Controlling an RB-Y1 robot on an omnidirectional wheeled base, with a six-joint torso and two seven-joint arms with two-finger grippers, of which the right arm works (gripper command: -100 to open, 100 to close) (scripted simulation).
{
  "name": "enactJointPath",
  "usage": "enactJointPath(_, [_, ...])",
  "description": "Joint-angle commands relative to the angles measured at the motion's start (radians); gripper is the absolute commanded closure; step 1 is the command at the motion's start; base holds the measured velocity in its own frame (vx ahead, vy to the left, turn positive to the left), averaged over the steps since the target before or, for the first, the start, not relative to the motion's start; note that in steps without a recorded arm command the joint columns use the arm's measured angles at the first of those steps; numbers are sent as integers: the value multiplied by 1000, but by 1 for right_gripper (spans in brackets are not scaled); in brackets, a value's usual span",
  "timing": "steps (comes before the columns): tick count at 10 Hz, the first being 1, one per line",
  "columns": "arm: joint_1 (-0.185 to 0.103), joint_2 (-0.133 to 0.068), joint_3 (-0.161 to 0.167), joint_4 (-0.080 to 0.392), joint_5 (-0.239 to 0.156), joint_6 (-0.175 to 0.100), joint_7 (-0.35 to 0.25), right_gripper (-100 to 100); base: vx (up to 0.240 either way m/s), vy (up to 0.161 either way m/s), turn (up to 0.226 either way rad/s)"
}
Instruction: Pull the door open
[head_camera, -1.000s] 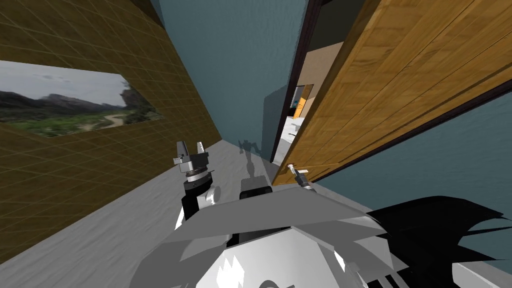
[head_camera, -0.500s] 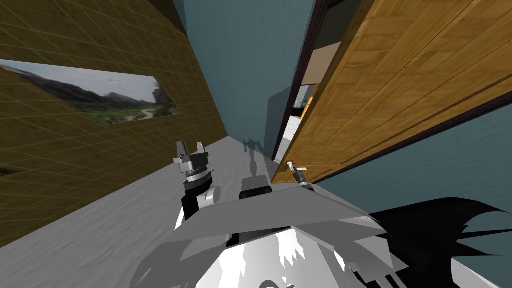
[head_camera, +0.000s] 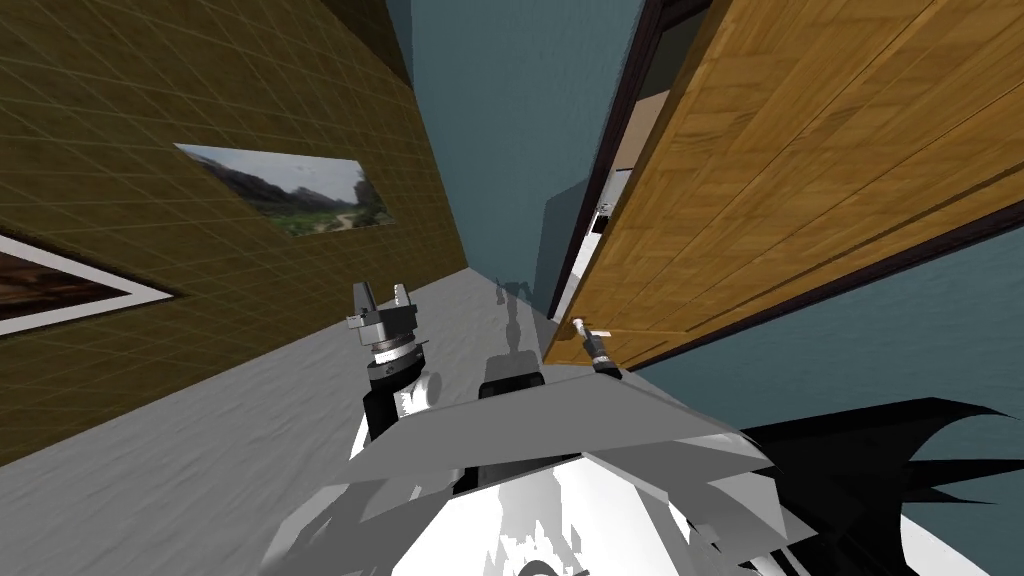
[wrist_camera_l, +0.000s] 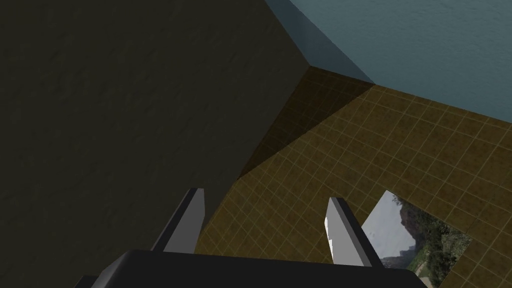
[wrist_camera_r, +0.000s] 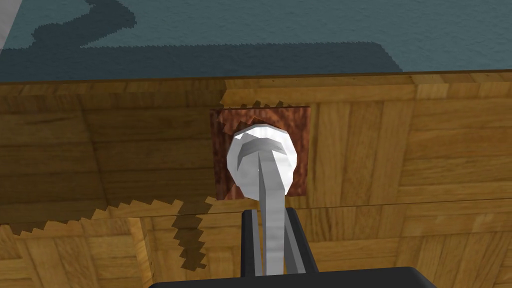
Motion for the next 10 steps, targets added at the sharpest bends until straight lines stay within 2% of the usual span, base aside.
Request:
enactJointPath(1, [-31,3,-10,17,-19,23,22,100,-209,-95,241])
enactJointPath(3, [-68,13,-17,33,-40,48,49,100,-206,-60,247])
enactJointPath(10, [-168,40,-38,79,-99,120,123,100,-209,-52,178])
